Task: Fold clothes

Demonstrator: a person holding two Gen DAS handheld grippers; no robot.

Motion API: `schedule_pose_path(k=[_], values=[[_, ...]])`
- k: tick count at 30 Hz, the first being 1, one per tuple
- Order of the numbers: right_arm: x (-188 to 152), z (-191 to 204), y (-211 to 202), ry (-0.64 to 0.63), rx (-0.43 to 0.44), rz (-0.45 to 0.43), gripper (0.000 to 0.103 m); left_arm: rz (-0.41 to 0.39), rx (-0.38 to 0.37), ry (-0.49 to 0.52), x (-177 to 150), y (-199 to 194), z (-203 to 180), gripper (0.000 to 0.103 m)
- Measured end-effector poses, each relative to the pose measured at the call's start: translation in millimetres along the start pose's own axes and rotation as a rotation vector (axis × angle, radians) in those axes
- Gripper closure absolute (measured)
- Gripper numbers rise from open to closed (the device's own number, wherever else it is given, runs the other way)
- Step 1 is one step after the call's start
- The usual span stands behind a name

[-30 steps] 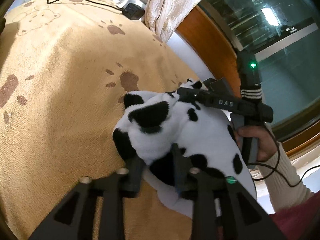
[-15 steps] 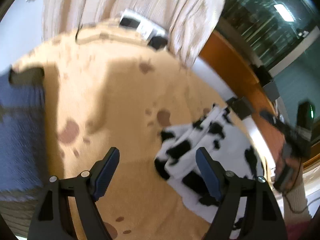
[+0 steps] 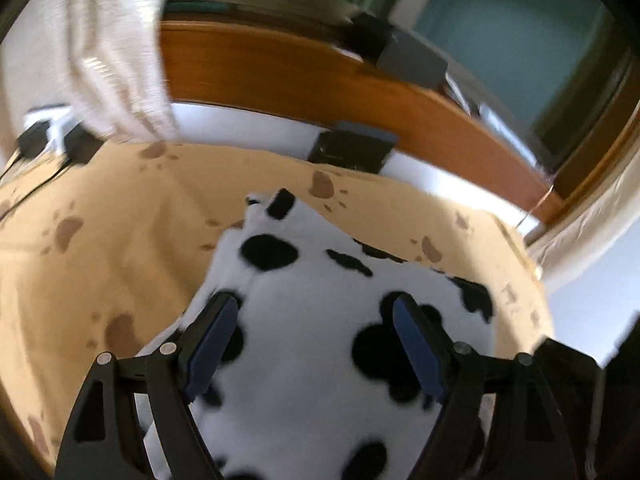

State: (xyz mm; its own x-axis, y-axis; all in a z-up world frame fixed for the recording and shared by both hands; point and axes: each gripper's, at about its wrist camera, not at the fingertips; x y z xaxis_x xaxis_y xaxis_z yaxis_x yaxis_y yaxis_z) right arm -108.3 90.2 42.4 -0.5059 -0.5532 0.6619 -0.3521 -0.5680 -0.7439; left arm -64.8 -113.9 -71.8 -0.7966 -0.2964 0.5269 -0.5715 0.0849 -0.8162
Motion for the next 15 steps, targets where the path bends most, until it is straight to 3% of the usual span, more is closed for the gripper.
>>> schedule_pose_path(k=[4,5,6,11,15], values=[[-20.8,4.6,15.5,-0.007,-0.031,0.015,0.022,0.041,-0.006,-0.013,-6.6,29.6,3.6,0.013],[-25.7,3.9,19.1,-0.005,-0.034,0.01,0.021,0.033,-0.01,-0.031,-10.2,33.2,8.0,0.003],[-30.5,3.2,22.1,-0.002,-0.032,0.005,0.021,0.028,-0.019,-0.047,-14.3,37.0,12.0,0.0],[-46.2,5.1,33.0,-0.001,-0.048,-0.024,0.02,-0.029,-0.03,-0.058,-32.2,47.6,18.8,0.0],[-52.5,8.4,33.5,-0.006,-0.073,-0.069,0.02,-0.008,-0.027,-0.055,-28.9,49.8,18.9,0.0]])
Point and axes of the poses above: each gripper's, at about its wrist camera, not at the fingertips, and y roughly the way its jaws point, z to its left, x to its top, and after that the axes turned 5 degrees about x, right-handed
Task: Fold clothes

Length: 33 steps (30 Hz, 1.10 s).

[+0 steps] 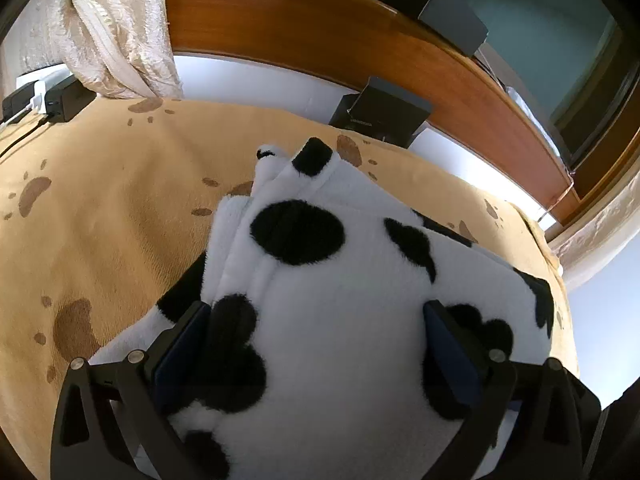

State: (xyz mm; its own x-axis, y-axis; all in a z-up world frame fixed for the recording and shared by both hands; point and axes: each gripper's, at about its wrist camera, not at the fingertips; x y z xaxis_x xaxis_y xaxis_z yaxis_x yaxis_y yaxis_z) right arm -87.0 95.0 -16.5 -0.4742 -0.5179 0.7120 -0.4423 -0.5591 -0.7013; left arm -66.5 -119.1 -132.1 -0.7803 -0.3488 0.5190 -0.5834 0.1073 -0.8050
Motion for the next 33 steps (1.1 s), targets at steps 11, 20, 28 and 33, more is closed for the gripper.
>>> schedule_pose_path(k=[11,20,28,33], values=[[43.0,-61.4,-60.4,0.183,-0.033,-0.101,0.019,-0.041,0.009,0.03,38.7,-30.8,-31.9,0.0],[8.3,-88.7,-9.4,0.245,-0.007,0.019,0.017,0.091,0.031,0.134,39.0,28.1,-51.5,0.0],[1.9,-87.2,-6.8,0.278,-0.007,-0.033,0.017,0.062,0.024,0.179,35.8,37.7,-52.4,0.0],[15.1,-84.7,-7.9,0.246,-0.029,0.006,0.016,0.068,0.029,0.169,39.3,28.2,-50.0,0.0]])
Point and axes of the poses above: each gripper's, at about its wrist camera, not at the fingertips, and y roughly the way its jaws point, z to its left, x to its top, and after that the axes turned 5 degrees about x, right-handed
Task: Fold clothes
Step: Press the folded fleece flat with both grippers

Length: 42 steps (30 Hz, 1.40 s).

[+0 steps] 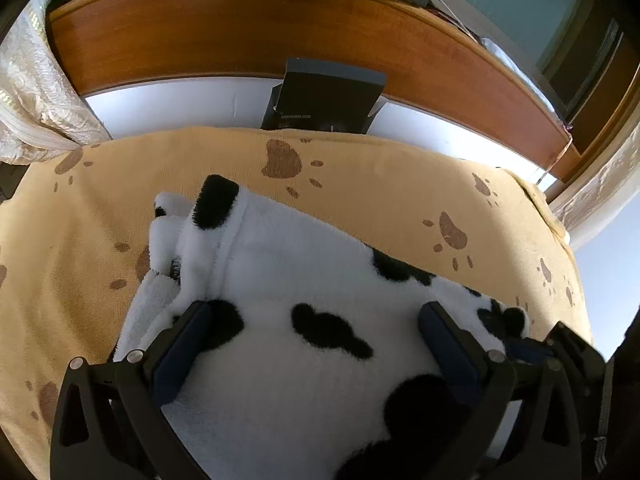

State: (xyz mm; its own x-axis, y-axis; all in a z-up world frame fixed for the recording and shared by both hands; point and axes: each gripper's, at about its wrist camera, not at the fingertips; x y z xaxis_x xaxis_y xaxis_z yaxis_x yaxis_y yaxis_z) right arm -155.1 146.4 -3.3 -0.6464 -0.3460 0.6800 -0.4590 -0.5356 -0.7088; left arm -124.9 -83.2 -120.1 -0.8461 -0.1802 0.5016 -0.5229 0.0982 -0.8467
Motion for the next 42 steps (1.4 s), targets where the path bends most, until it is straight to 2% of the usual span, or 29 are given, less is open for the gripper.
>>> schedule_pose_path(k=[2,6,8,13,15,20,23,42], values=[[10.8,3.7,-5.9,0.008,-0.001,0.033,0.016,-0.007,0.013,-0.011,1.7,-9.8,0.8,0.0],[19.1,19.2,-32.9,0.004,0.028,-0.027,0.016,-0.052,0.048,-0.071,3.3,-35.4,9.4,0.0],[17.9,39.7,-42.4,-0.059,0.042,-0.041,0.016,-0.076,0.099,-0.095,2.7,-48.9,13.3,0.0],[5.9,85.0,-38.4,-0.238,0.069,-0.012,0.016,-0.115,0.304,-0.098,-3.6,-75.6,17.3,0.0],[-0.5,92.5,-28.8,-0.273,0.056,0.018,0.016,-0.116,0.338,-0.093,-7.9,-81.1,20.2,0.0],[-9.2,82.0,-11.4,-0.224,0.065,0.058,0.015,-0.081,0.355,-0.098,-18.3,-81.1,32.7,0.0],[-11.6,78.0,-7.7,-0.211,0.076,0.061,0.01,-0.067,0.358,-0.113,-23.5,-76.4,38.2,0.0],[-19.2,82.1,-7.1,-0.199,0.076,0.025,0.004,-0.063,0.377,-0.108,-25.3,-74.2,37.4,0.0]])
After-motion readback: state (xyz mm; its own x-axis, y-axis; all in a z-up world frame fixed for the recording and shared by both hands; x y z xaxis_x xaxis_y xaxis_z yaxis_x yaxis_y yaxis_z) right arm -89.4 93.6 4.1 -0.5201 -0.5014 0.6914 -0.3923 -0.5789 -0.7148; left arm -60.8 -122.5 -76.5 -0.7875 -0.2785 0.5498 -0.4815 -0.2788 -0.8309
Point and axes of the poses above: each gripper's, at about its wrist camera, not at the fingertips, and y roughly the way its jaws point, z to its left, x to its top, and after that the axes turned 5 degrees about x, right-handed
